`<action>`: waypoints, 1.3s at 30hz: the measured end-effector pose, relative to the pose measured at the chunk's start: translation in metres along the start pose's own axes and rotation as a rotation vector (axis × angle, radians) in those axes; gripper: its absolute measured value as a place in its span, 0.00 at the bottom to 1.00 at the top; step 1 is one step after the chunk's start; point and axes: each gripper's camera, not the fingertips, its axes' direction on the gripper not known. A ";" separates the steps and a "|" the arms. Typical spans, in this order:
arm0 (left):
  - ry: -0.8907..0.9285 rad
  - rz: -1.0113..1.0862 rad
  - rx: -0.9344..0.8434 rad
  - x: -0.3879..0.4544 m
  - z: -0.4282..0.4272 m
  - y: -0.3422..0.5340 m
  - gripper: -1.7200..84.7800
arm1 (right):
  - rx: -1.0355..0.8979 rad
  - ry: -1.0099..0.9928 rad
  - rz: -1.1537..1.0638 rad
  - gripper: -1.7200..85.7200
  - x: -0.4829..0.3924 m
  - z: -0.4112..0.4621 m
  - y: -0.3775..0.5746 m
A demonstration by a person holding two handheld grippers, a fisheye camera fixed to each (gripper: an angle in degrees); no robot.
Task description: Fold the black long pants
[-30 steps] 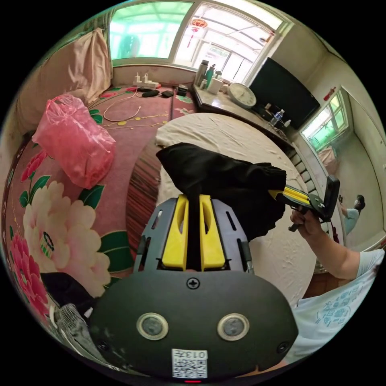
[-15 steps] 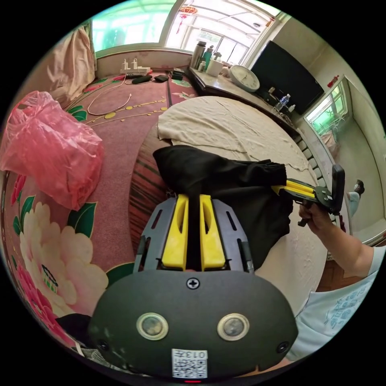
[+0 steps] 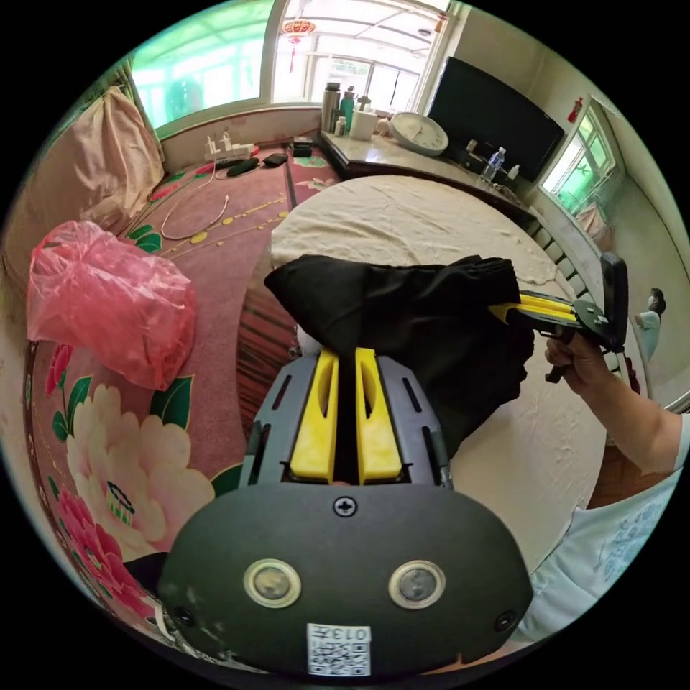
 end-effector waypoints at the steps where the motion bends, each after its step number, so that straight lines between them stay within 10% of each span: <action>1: 0.016 0.005 0.017 0.006 -0.010 -0.005 0.06 | 0.013 0.000 -0.002 0.07 0.000 -0.004 -0.001; 23: -0.096 -0.146 0.167 0.047 0.000 0.002 0.11 | 0.002 0.190 0.194 0.14 0.046 0.056 -0.010; 31: -0.427 0.254 0.173 0.203 0.028 0.076 0.04 | 0.120 0.362 -0.201 0.12 -0.084 0.083 0.031; 39: -0.298 0.136 0.032 0.208 0.051 0.110 0.02 | -0.075 0.370 -0.277 0.06 -0.114 0.142 0.044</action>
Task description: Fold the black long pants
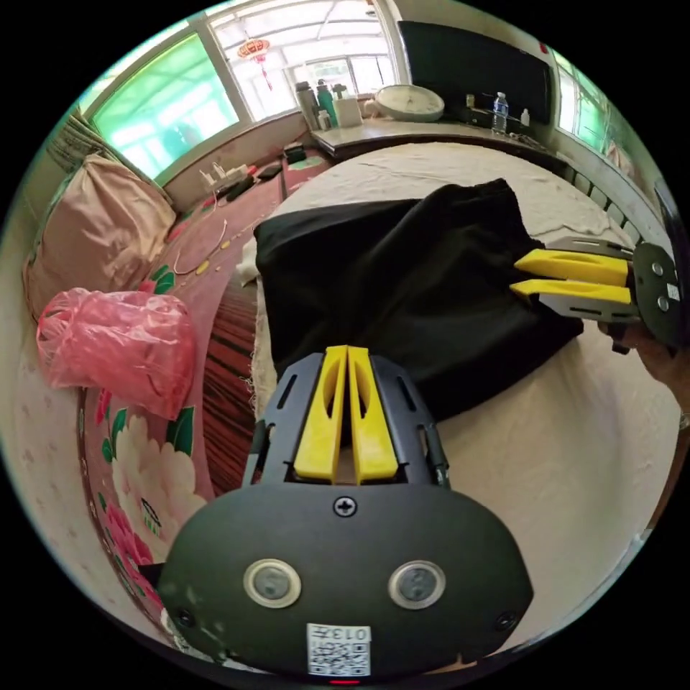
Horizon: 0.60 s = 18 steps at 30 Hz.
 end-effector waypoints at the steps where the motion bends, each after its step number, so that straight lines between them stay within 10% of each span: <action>1: 0.018 -0.014 -0.024 -0.004 -0.008 0.004 0.02 | -0.018 0.005 -0.005 0.06 0.000 -0.004 -0.002; 10: -0.014 -0.317 0.310 -0.004 -0.180 0.149 0.02 | 0.278 -0.095 0.083 0.13 -0.035 -0.156 0.051; 18: -0.225 -0.386 0.335 0.079 -0.347 0.386 0.02 | 0.228 -0.579 -0.162 0.09 -0.170 -0.234 0.163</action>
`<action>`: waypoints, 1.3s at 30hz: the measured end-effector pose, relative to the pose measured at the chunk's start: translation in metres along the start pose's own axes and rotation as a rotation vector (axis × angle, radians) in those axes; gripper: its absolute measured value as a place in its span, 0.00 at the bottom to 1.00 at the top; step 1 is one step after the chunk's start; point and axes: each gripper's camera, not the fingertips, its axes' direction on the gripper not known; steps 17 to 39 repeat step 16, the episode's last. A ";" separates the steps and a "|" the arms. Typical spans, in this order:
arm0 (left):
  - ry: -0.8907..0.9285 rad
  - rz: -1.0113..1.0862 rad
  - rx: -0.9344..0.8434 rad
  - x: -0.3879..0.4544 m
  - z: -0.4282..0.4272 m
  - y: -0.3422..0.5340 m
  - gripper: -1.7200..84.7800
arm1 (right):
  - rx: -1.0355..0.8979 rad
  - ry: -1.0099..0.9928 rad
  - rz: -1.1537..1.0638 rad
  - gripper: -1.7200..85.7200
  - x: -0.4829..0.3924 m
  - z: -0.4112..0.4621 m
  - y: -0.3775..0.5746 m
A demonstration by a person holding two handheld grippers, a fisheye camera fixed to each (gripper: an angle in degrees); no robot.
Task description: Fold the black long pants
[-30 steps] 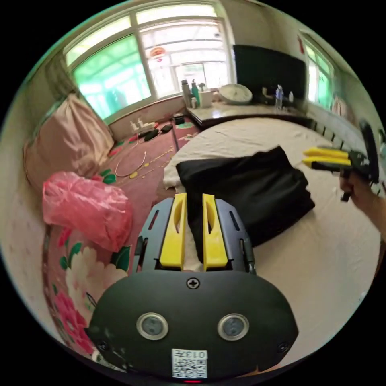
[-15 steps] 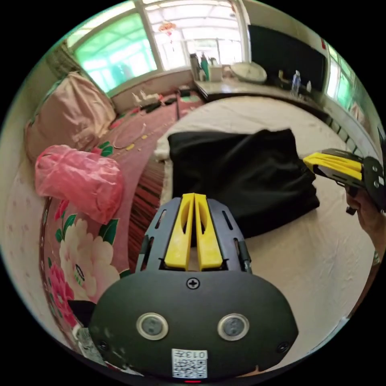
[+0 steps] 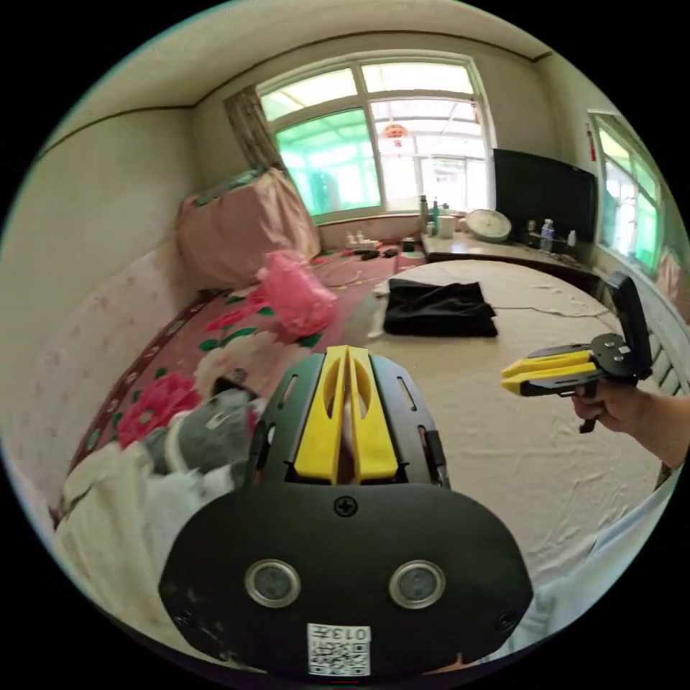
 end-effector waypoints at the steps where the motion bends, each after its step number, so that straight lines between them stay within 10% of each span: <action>1: -0.095 -0.020 -0.010 -0.014 -0.035 0.024 0.03 | -0.002 -0.025 -0.001 0.09 -0.011 0.000 0.005; 9: -0.742 -0.234 -0.111 -0.190 -0.246 0.141 0.19 | -0.010 -0.310 -0.112 0.12 -0.144 0.001 0.003; 16: -0.353 -0.649 -0.247 -0.359 -0.316 0.282 0.20 | -0.006 -0.396 -0.309 0.14 -0.256 0.014 -0.078; 39: -0.353 -0.649 -0.247 -0.359 -0.316 0.282 0.20 | -0.006 -0.396 -0.309 0.14 -0.256 0.014 -0.078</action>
